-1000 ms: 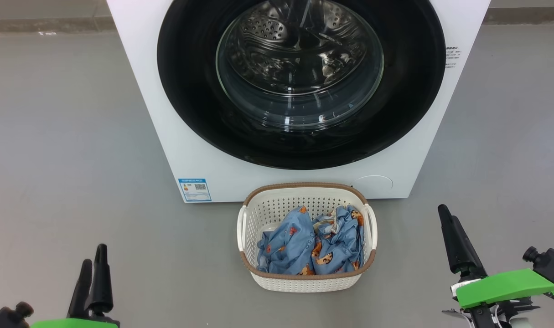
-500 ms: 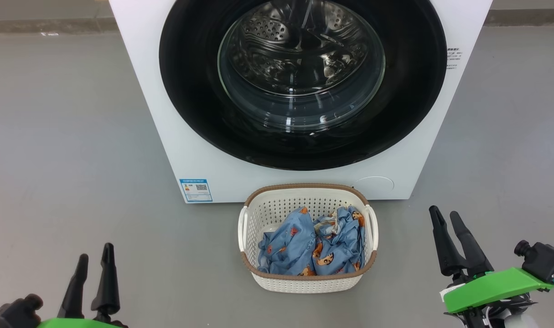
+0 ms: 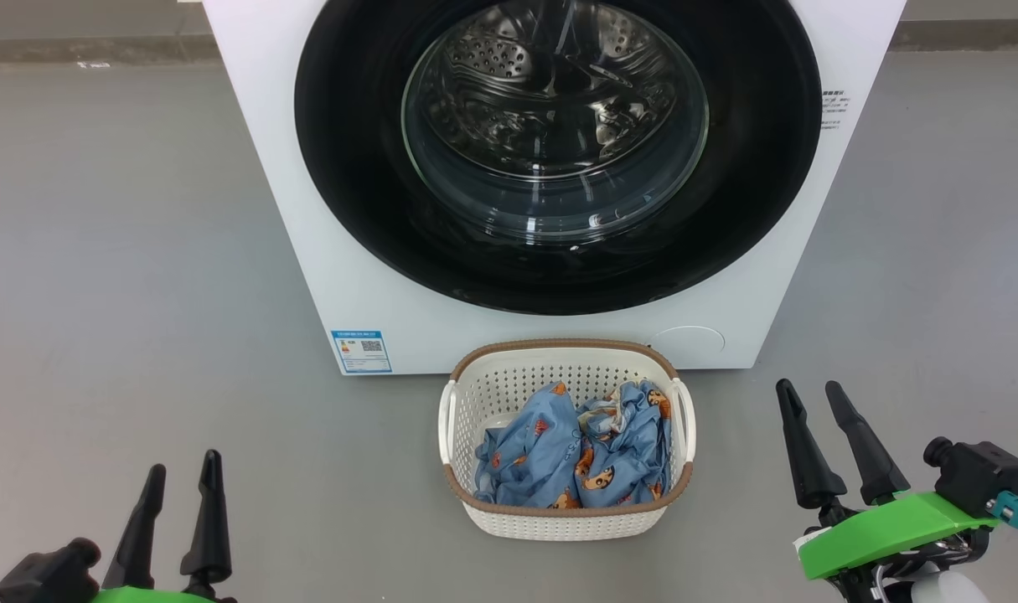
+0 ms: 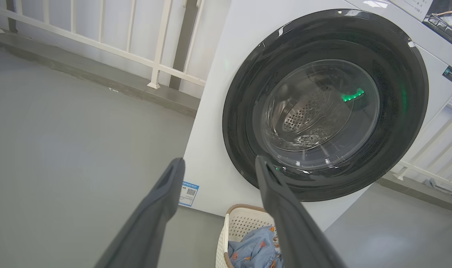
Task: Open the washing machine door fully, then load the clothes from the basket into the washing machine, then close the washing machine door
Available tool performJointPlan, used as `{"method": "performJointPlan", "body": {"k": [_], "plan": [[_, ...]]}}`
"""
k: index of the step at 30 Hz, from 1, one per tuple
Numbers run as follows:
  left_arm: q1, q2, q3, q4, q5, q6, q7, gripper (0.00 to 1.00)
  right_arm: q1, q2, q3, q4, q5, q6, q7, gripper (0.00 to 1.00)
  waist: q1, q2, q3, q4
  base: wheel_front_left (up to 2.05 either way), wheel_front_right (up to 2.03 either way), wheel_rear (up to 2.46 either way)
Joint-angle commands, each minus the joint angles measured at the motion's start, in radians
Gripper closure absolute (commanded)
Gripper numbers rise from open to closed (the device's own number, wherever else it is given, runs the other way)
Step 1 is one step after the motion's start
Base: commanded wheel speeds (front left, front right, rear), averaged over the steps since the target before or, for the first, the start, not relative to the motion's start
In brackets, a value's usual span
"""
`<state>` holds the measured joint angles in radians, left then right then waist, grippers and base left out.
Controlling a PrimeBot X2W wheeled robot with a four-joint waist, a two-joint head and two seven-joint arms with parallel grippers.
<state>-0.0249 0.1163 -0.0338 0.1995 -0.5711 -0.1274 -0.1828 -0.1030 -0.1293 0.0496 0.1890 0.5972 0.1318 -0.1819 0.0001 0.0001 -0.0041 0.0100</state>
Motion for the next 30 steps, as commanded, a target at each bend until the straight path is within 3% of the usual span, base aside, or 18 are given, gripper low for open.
{"method": "performJointPlan", "body": {"k": [1, 12, 22, 30], "plan": [[-0.042, 0.022, 0.024, -0.021, 0.035, -0.003, -0.016, 0.00, -0.040, -0.006, 0.019, -0.025, -0.035, -0.001, -0.015, 0.00, 0.0000, -0.0001, -0.001, 0.000, 0.00, 0.00, 0.00], [-0.043, 0.045, -0.014, -0.012, 0.055, -0.003, -0.050, 0.00, -0.046, -0.006, 0.028, -0.015, -0.174, -0.001, -0.050, 0.00, 0.0000, -0.0001, -0.002, 0.002, 0.00, 0.00, 0.00], [-0.048, 0.068, -0.021, -0.007, 0.163, -0.003, -0.079, 0.00, -0.051, -0.003, 0.032, -0.011, -0.290, -0.001, -0.080, 0.00, 0.0000, -0.0001, -0.003, 0.001, 0.00, 0.00, 0.00], [-0.051, 0.064, -0.018, 0.003, 0.175, -0.003, -0.079, 0.00, -0.053, 0.000, 0.029, -0.005, -0.289, -0.001, -0.080, 0.00, 0.0000, -0.0001, -0.003, 0.002, 0.00, 0.00, 0.00]]}}
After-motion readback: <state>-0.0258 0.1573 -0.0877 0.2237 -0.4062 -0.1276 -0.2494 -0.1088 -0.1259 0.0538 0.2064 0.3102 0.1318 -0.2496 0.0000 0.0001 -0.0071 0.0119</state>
